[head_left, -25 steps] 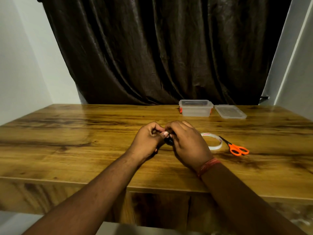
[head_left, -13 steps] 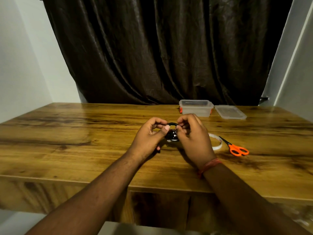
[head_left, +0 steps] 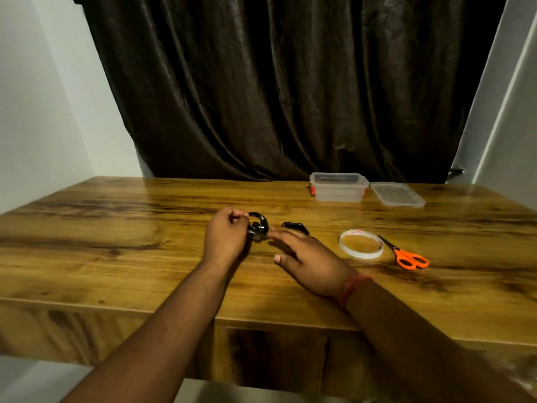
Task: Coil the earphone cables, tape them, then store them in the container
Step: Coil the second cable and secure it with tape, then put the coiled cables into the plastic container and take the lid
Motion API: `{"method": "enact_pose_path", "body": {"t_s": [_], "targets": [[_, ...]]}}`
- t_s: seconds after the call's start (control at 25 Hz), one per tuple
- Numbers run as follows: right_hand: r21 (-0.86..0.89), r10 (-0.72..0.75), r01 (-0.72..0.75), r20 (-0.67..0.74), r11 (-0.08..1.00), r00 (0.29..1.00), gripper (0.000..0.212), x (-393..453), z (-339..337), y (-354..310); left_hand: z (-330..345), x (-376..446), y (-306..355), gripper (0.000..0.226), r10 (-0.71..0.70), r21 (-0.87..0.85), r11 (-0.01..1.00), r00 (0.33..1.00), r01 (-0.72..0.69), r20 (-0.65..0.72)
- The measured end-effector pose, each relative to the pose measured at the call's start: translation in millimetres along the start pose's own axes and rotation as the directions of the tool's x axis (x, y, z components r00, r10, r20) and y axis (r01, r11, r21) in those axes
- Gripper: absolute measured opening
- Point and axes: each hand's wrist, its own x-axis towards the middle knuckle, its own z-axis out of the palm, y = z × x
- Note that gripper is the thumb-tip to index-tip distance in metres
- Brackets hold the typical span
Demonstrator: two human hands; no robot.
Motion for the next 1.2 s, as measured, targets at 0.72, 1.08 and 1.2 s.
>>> {"method": "enact_pose_path", "body": {"t_s": [0.72,1.08,1.2], "targets": [[-0.232,0.008,-0.004,0.016,0.973,1.0,0.041,-3.9,3.2,-5.4,10.5,9.0,-13.9,0.027,0.047,0.605,0.795,0.999,-0.037,0.0],[-0.288,0.079,-0.117,-0.14,0.951,0.987,0.043,0.8,-0.2,-6.5,-11.8,-36.4,3.2,0.039,0.011,0.46,0.886,0.995,-0.054,0.096],[-0.342,0.027,-0.089,-0.183,0.936,0.983,0.039,2.2,2.2,-2.6,-12.4,-35.3,2.8,0.038,-0.005,0.461,0.886,0.995,-0.043,0.103]]}}
